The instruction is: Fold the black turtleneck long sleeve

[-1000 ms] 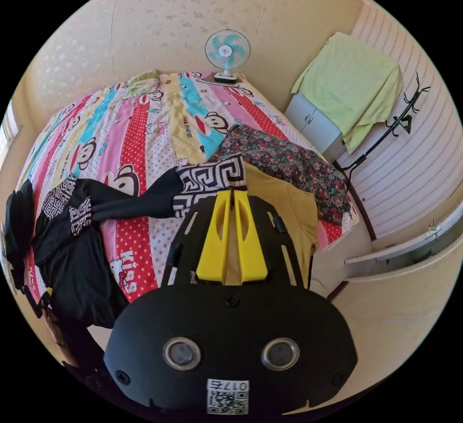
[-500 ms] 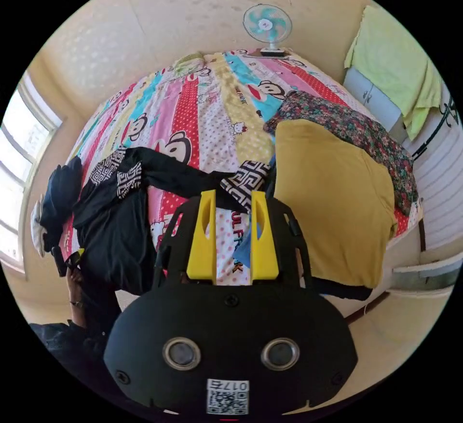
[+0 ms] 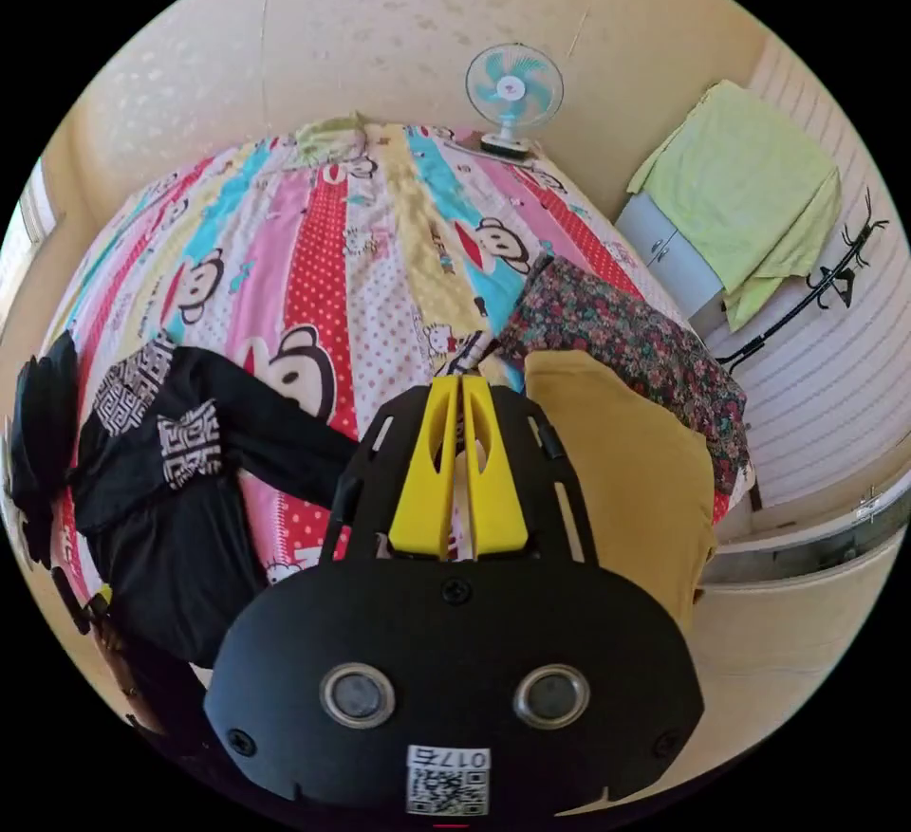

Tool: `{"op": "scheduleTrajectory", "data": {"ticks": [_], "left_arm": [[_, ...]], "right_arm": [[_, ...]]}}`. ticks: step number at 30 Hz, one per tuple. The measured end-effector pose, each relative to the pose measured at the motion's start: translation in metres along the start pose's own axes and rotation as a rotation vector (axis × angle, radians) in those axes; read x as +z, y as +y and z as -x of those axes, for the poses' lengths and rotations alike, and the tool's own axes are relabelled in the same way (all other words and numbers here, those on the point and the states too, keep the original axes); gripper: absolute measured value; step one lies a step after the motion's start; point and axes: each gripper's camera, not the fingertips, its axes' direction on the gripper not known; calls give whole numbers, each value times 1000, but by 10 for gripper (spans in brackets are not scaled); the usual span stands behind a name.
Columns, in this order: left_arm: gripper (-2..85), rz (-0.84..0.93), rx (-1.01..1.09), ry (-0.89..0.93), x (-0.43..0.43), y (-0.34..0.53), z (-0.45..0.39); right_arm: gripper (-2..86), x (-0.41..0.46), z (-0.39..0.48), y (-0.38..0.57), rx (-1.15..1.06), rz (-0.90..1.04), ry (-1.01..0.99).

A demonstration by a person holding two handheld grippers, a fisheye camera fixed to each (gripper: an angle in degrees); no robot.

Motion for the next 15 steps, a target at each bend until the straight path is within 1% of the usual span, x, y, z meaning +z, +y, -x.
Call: {"op": "scheduleTrajectory", "data": {"ticks": [1, 2, 3, 4, 5, 8, 9, 10, 12, 13, 14, 15], "left_arm": [[-4, 4, 2, -3, 0, 0, -1], [-4, 11, 6, -7, 1, -1, -2], [-4, 14, 9, -8, 2, -1, -2], [-4, 14, 9, -7, 3, 0, -3], [-4, 11, 10, -2, 3, 1, -3], [-5, 2, 6, 21, 4, 4, -2], [-4, -1, 5, 27, 4, 5, -2], [-4, -1, 5, 28, 4, 6, -2], [-4, -1, 5, 34, 5, 8, -3], [-4, 0, 6, 36, 6, 8, -4], [-4, 0, 6, 39, 6, 10, -4], [-3, 0, 6, 43, 7, 11, -5]], "right_arm": [[7, -17, 8, -5, -4, -47, -41], [7, -48, 29, -14, -34, -134, -128], [8, -75, 58, -22, -81, -213, -212], [8, -88, 75, -24, -110, -250, -257], [9, -107, 111, -27, -170, -304, -351], [12, -131, 216, -20, -355, -343, -617], [15, -131, 261, -9, -437, -337, -721], [16, -129, 283, -1, -477, -326, -770], [27, -101, 366, 36, -627, -222, -938], [31, -91, 384, 45, -655, -180, -955], [45, -70, 414, 61, -697, -99, -957], [64, -51, 429, 71, -704, -52, -918]]}}
